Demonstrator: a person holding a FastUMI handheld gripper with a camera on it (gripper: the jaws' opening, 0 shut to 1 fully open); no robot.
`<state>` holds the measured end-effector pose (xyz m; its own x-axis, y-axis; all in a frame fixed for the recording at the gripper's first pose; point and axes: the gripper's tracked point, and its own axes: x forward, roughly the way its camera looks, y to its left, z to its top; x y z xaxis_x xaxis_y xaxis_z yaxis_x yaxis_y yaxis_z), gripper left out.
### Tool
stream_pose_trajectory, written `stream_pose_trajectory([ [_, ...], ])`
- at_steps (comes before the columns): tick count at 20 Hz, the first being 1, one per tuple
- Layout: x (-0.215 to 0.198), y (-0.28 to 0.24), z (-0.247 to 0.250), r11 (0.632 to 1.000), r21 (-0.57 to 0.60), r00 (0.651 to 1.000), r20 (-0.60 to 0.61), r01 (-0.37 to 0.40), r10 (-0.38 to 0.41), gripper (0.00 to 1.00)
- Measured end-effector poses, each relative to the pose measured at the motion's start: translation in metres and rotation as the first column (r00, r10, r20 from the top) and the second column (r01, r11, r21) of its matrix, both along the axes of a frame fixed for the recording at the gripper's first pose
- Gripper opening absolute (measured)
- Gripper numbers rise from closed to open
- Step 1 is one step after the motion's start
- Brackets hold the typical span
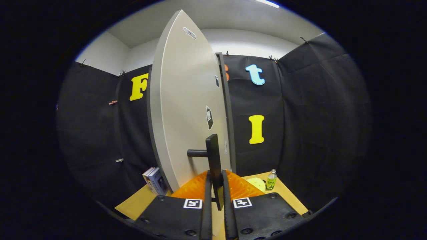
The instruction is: Open the shoe cabinet door, grab the shoes and put them into the shoe cabinet, then close the shoe cabinet door.
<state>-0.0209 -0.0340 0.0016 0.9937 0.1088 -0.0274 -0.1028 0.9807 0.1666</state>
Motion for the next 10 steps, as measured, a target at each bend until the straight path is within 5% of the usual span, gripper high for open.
stream_pose_trajectory([
  [10, 0.001, -0.051, -0.003, 1.000, -0.003, 1.000, -0.019, -0.006, 0.006, 0.17],
])
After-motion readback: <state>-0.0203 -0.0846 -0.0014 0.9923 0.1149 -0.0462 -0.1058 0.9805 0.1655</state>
